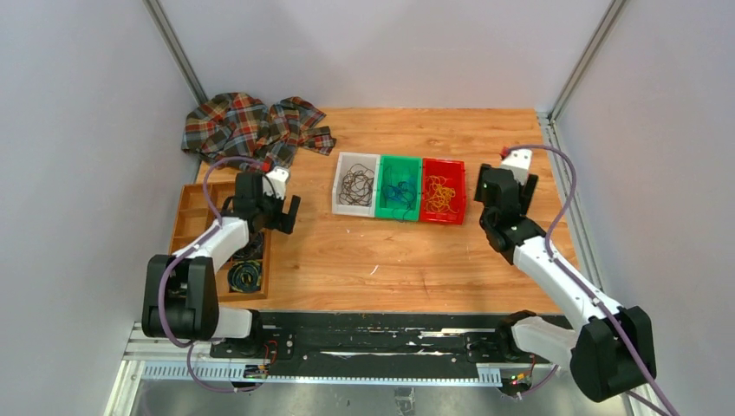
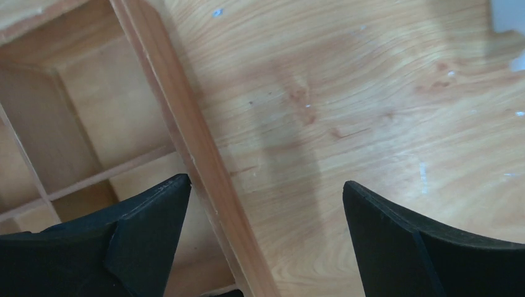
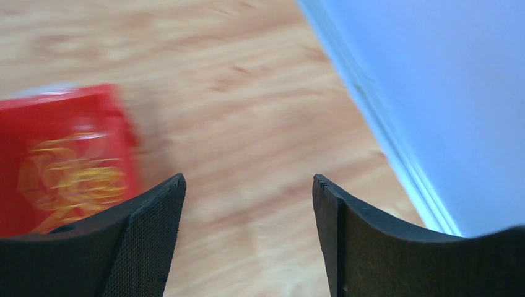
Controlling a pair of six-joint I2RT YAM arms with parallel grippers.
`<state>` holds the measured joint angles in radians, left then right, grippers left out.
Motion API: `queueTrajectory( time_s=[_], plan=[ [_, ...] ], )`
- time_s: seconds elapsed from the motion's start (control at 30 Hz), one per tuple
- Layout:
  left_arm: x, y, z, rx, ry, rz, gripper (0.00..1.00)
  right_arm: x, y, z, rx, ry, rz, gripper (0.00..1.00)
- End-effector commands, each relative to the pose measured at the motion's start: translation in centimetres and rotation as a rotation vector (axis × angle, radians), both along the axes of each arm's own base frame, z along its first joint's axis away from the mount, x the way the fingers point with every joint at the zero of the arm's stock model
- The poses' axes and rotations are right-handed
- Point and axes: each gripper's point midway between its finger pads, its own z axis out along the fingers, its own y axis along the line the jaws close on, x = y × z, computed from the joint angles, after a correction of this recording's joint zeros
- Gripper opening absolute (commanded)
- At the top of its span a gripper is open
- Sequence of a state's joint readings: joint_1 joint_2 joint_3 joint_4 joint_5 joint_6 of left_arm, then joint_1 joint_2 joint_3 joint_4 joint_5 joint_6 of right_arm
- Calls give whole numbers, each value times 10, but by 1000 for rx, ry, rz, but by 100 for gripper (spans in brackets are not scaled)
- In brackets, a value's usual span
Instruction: Untangle the cables
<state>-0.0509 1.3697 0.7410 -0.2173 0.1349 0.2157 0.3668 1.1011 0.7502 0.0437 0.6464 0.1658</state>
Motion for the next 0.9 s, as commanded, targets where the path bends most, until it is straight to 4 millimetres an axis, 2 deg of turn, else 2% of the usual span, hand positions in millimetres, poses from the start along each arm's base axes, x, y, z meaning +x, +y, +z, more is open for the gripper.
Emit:
queueTrajectory(
  time_s=[0.0, 0.1, 0.2, 0.27, 0.37, 0.5, 0.6, 0.63, 0.7, 0.73, 0.87],
  plan=[
    [48, 13, 39, -31, -395, 57, 98, -38, -92, -25, -85, -12, -415, 75],
    [50, 7, 33, -93, -443, 60, 98, -49, -118, -48, -62, 22, -519, 75],
    [55, 3, 30, -142, -479, 77, 98, -52, -134, -66, -46, 55, -581, 75],
    [56, 3, 31, -143, -509, 79, 98, -52, -139, -79, -46, 49, -566, 76],
    [51, 8, 35, -138, -545, 107, 98, -43, -139, -85, -20, -23, -512, 78],
    [33, 13, 47, -136, -686, 128, 98, -25, -127, -88, 26, -30, -397, 78],
    [13, 4, 46, -159, -799, 64, 98, -26, -119, -91, 27, -29, -328, 78],
    [15, 3, 52, -164, -819, 63, 98, -29, -117, -93, 28, -31, -318, 78],
    [20, 9, 43, -132, -737, 90, 98, -31, -109, -101, 20, -51, -268, 78],
    [22, 11, 39, -130, -712, 105, 98, -30, -101, -105, 3, -48, -230, 78],
    [21, 11, 44, -147, -748, 114, 98, -19, -86, -116, -68, 54, -192, 79]
  ],
)
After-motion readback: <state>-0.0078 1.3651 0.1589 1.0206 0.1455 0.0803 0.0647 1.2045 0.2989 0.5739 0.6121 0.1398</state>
